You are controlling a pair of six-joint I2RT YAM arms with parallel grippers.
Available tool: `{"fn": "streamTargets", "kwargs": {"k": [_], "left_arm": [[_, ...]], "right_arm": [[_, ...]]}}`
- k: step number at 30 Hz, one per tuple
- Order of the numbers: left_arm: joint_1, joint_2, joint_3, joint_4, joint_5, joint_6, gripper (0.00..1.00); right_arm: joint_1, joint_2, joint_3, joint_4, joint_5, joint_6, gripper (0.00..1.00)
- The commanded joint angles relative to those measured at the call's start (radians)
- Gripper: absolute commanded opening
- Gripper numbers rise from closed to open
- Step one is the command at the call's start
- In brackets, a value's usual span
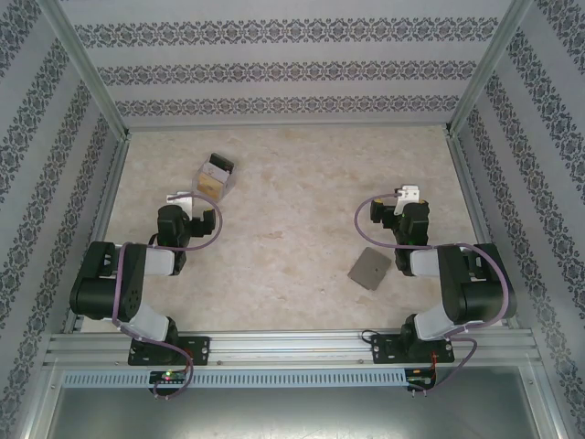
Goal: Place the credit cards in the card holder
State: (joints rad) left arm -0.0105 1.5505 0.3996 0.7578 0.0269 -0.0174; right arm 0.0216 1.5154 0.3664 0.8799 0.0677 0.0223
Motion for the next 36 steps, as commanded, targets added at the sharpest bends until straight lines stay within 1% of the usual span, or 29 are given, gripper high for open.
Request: {"fn": "streamTargets", "kwargs": {"k": [1, 14, 19, 24, 26, 28, 29, 30, 32, 33, 34, 35, 36], "left_arm": [[0.016, 0.011, 0.02, 0.06, 0.016, 0.017, 0.99], [0.016, 0.01, 0.019, 0.061, 0.016, 0.017, 0.99], [0.015, 0.006, 0.013, 0.069, 0.023, 0.019, 0.99], [0.015, -0.009, -0.025, 0.124, 0.026, 0.02, 0.99], [0.015, -0.026, -0.037, 0.136, 0.021, 0.018, 0.99], [0.016, -0.081, -0.04, 0.098, 0.001, 0.01, 0.99], [0.015, -0.136, -0.031, 0.028, -0.022, -0.005, 0.99], [0.017, -0.196, -0.005, -0.084, -0.055, -0.038, 0.99], [0.019, -0.286, 0.057, -0.284, -0.097, -0.113, 0.99], [0.018, -0.327, 0.095, -0.392, -0.115, -0.163, 0.99], [0.02, -0.364, 0.128, -0.492, -0.134, -0.226, 0.99], [0.02, -0.396, 0.165, -0.591, -0.147, -0.313, 0.99], [0.02, -0.426, 0.188, -0.665, -0.138, -0.364, 0.99]], "right_arm": [[-0.005, -0.005, 0.02, 0.014, -0.045, 0.001, 0.98], [-0.011, -0.005, 0.018, 0.02, -0.058, 0.004, 0.98], [0.004, -0.018, 0.01, 0.021, -0.066, -0.019, 0.98], [0.017, -0.028, 0.0, 0.031, -0.046, -0.029, 0.98], [0.019, -0.045, -0.001, 0.023, -0.053, -0.033, 0.98], [0.023, -0.085, -0.003, -0.002, -0.038, -0.032, 0.98], [0.029, -0.122, 0.01, -0.055, -0.025, -0.024, 0.98], [0.034, -0.171, 0.052, -0.197, -0.002, -0.002, 0.98], [0.034, -0.237, 0.17, -0.522, 0.071, 0.091, 0.98], [0.03, -0.258, 0.272, -0.762, 0.121, 0.184, 0.98], [0.025, -0.261, 0.335, -0.898, 0.129, 0.234, 0.98], [0.016, -0.26, 0.429, -1.095, 0.09, 0.302, 0.98], [0.007, -0.256, 0.493, -1.226, -0.02, 0.318, 0.98]]}}
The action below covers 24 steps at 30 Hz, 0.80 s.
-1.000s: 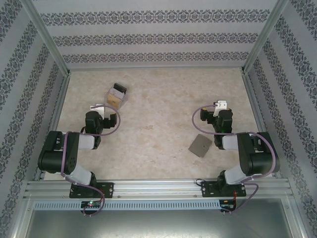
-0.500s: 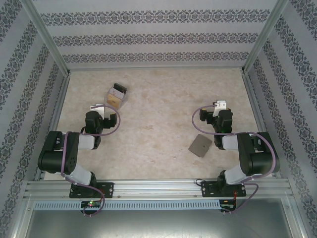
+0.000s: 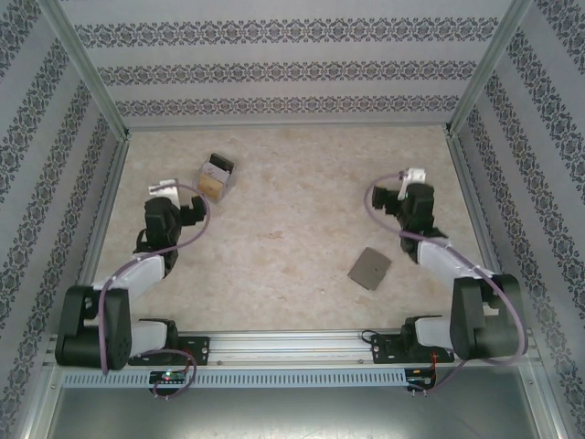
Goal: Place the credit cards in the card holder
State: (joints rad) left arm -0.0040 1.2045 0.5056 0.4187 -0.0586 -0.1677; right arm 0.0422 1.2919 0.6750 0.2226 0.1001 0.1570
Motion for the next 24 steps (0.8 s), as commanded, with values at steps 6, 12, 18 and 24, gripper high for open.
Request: {"fn": "streamTargets", "kwargs": {"k": [6, 12, 18, 24], "left_arm": [[0.012, -0.146, 0.12, -0.448, 0.329, -0.408, 0.99], [-0.031, -0.097, 0.113, -0.447, 0.517, -0.488, 0.99], [-0.154, -0.052, 0.104, -0.453, 0.497, -0.487, 0.99], [-0.231, -0.018, 0.093, -0.435, 0.455, -0.492, 0.99]], "right_arm": [[-0.012, -0.099, 0.168, -0.806, -0.225, 0.371, 0.84], [0.036, -0.153, 0.031, -0.811, -0.281, 0.462, 0.54], [0.121, -0.107, -0.035, -0.797, -0.224, 0.524, 0.47], [0.21, -0.036, -0.064, -0.758, -0.205, 0.573, 0.46]]}}
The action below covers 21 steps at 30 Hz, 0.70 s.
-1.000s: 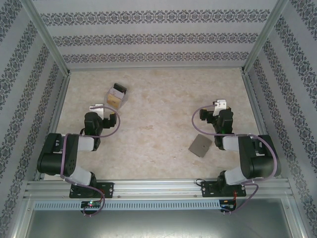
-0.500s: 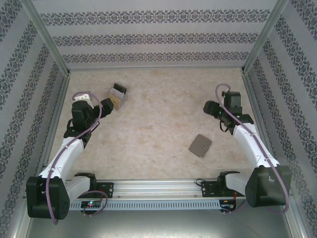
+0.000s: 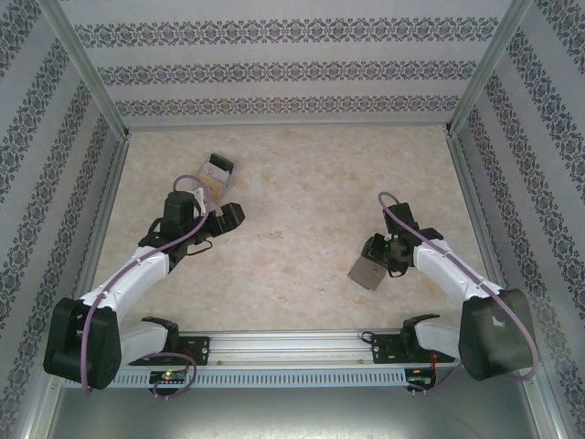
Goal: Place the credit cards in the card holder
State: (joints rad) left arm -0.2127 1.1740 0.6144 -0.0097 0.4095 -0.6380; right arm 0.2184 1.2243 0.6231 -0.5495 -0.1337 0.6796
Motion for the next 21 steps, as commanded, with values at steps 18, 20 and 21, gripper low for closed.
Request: {"fn": "streamTargets", "kwargs": {"k": [18, 20, 21], "left_arm": [[-0.185, 0.16, 0.021, 0.038, 0.07, -0.074, 0.86], [-0.21, 0.186, 0.038, 0.04, 0.098, -0.081, 0.84], [-0.224, 0.197, 0.048, 0.044, 0.105, -0.085, 0.83]], "right_arm": [[0.411, 0.307, 0.245, 0.194, -0.063, 0.112, 0.46], [0.377, 0.249, 0.221, 0.149, -0.017, 0.102, 0.45], [0.36, 0.227, 0.206, 0.139, -0.01, 0.095, 0.45]]}}
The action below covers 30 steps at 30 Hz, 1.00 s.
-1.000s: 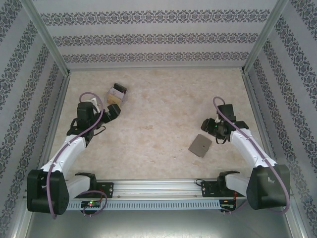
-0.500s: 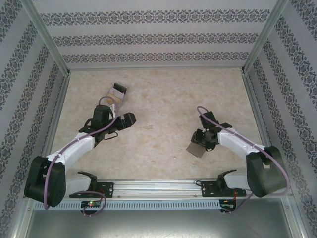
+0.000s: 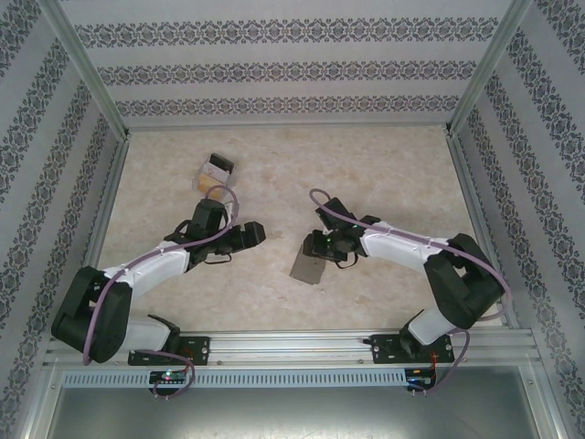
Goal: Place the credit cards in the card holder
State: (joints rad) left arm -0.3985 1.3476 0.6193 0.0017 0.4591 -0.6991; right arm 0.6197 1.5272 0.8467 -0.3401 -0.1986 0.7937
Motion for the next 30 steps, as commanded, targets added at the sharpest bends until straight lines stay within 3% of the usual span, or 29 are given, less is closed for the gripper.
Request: {"fn": "streamTargets", "kwargs": {"k": [1, 8, 16, 25, 30], "left_arm": [[-0.056, 0.039, 0.055, 0.035, 0.062, -0.03, 0.83], [-0.151, 0.204, 0.171, 0.033, 0.142, -0.025, 0.73], [-0.233, 0.396, 0.302, -0.007, 0.181, -0.023, 0.61], [-0.246, 0.436, 0.295, -0.034, 0.176, -0.022, 0.61], [-0.257, 0.453, 0.295, -0.002, 0.212, -0.03, 0.51]], "right_arm": [[-0.061, -0.097, -0.037, -0.079, 0.053, -0.028, 0.42], [-0.066, -0.133, -0.128, -0.018, -0.068, -0.037, 0.28], [-0.01, -0.037, -0.121, -0.012, -0.068, -0.017, 0.2], [-0.013, -0.022, -0.167, 0.003, -0.026, -0.018, 0.2], [-0.012, -0.009, -0.166, 0.006, -0.01, -0.008, 0.19]]}}
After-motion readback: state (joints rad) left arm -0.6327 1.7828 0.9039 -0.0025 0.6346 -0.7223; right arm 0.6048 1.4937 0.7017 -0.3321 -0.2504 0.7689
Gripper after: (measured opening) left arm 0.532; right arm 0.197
